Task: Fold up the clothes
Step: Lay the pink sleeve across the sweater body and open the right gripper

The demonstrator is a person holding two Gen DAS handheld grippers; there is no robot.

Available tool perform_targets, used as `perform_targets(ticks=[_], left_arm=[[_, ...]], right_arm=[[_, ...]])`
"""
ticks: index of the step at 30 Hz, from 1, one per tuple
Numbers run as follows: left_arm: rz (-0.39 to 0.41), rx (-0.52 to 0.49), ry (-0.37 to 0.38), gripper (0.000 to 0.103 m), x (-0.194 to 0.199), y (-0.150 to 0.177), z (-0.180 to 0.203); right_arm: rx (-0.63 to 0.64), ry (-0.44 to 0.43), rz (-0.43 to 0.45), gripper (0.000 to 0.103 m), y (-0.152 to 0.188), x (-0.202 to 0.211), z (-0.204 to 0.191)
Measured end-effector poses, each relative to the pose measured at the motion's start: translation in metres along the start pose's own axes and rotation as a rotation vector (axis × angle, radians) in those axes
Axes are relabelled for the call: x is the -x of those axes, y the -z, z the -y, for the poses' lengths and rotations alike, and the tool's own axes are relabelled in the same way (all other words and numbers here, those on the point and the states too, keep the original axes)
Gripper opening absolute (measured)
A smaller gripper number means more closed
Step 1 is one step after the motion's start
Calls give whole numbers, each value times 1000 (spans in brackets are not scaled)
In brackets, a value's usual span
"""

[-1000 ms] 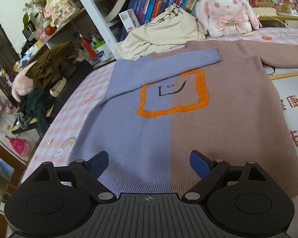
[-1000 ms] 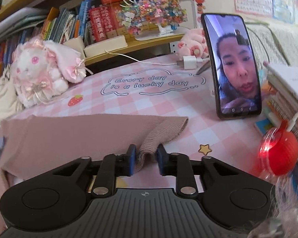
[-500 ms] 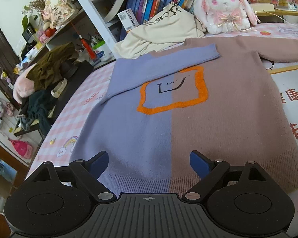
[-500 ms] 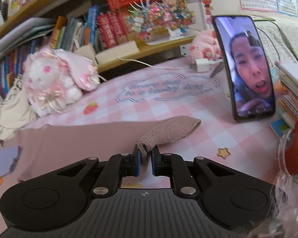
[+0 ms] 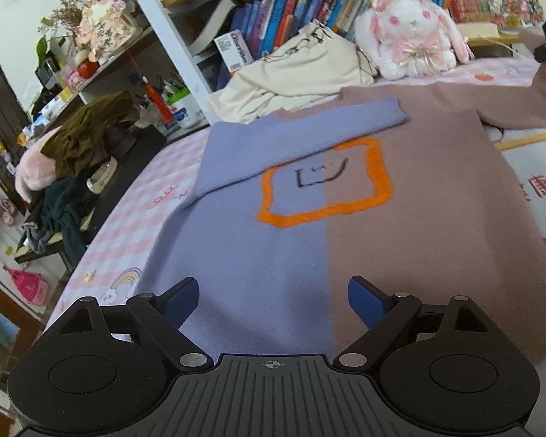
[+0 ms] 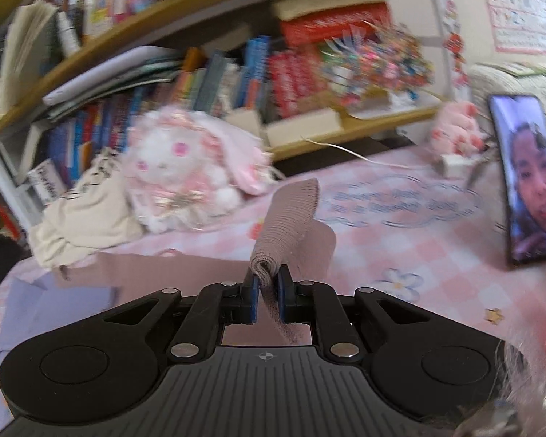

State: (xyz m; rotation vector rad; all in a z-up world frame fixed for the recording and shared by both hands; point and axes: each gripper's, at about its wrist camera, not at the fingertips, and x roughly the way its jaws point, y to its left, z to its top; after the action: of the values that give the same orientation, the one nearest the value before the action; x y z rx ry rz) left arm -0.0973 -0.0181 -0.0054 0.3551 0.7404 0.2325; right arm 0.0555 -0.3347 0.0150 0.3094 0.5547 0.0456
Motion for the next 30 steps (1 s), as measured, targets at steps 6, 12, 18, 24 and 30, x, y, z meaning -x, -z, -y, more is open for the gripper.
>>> perform_targets(ticks=[6,12,18,24,30], left_arm=[[44,-5,26,91,-14,3,-40],[99,13,49,91,-23,10,-88],[147,-28,57,92,-26,25,-132],[172,-78,52,92,-26,43,-169],[179,-74,48,96,-29,57,-195]], right_arm=[[57,-56,31,10,-4,1,-64],[121,-125,44,10,-8,-10,-149],[175,-210,35,10,3,-28,-236],[214,-247,15,10,22,-42,-297],[215,-222,-48,10,44,-58,-321]])
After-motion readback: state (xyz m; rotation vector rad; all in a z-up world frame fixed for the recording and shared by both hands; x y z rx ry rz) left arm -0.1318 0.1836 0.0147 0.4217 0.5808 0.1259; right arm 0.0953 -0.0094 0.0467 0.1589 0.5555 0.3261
